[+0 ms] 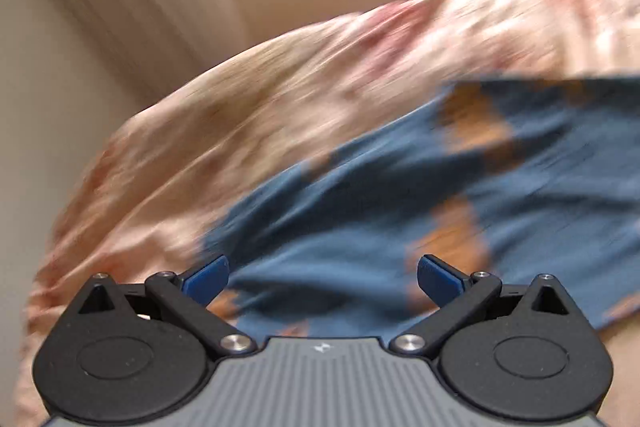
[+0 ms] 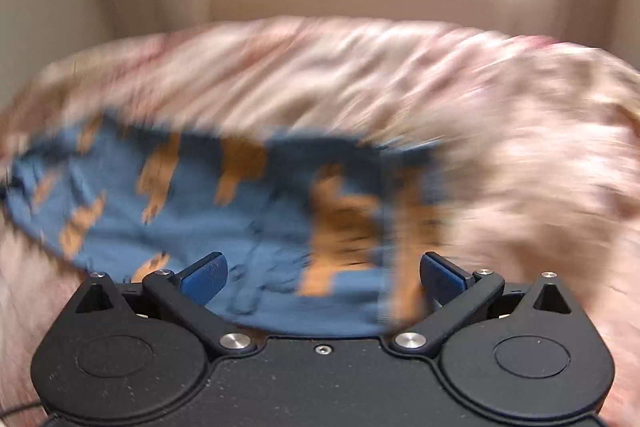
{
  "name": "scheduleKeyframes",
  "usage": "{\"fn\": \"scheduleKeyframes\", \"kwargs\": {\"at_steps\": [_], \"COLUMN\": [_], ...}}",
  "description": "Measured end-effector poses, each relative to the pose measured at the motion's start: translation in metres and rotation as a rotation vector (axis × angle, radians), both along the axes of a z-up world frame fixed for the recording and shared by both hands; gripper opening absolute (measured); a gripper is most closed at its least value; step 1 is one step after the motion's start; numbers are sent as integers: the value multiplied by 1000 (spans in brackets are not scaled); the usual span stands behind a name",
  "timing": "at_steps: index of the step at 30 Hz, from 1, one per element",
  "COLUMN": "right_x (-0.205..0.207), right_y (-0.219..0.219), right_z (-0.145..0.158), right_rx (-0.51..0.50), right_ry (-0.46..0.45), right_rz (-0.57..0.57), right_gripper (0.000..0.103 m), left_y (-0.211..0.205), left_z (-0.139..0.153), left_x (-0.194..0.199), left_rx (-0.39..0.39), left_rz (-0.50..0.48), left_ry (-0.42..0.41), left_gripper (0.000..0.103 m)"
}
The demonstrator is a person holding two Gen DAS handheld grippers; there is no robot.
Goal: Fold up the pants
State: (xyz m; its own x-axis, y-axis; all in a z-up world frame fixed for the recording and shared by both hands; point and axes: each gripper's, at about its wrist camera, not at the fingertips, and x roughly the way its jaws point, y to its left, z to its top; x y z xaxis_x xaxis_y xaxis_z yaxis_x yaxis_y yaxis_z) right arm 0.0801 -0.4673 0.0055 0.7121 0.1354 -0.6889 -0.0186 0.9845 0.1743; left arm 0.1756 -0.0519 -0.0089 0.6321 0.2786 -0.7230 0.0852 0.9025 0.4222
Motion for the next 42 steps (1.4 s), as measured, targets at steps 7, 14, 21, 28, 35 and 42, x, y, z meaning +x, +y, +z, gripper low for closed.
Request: {"fn": "scheduleKeyframes", "kwargs": {"at_steps": [7,14,21,28,35,42], "right_x": [-31,-39,-44,-40,-41,-45], "right_y": [-25,-36,-43,-67,-52,5], "right_z": [-33,-53,-54,-67,-58,-34], "right_rx": [138,240,381,557,459,56], "right_ry": [-44,-140,-147,-112,-118,-184], "right_rz": [-36,-73,-109,-308,-319,-213], "right_gripper": [102,102,83,41,24,15], "left_y": [-201,-333,-326,-328,-346,-353], "left_z": [-5,-41,-61,-35,3,-4], "left_x": [8,34,61,62,49,73], "left_rx": [-231,-169,-230,-256,-407,-643], "left_rz": [-493,-750,-763,-664,-685,-473], "left_ry": [-49,-90,-43,30,251,485], "left_gripper": [103,103,103,103,103,91]}}
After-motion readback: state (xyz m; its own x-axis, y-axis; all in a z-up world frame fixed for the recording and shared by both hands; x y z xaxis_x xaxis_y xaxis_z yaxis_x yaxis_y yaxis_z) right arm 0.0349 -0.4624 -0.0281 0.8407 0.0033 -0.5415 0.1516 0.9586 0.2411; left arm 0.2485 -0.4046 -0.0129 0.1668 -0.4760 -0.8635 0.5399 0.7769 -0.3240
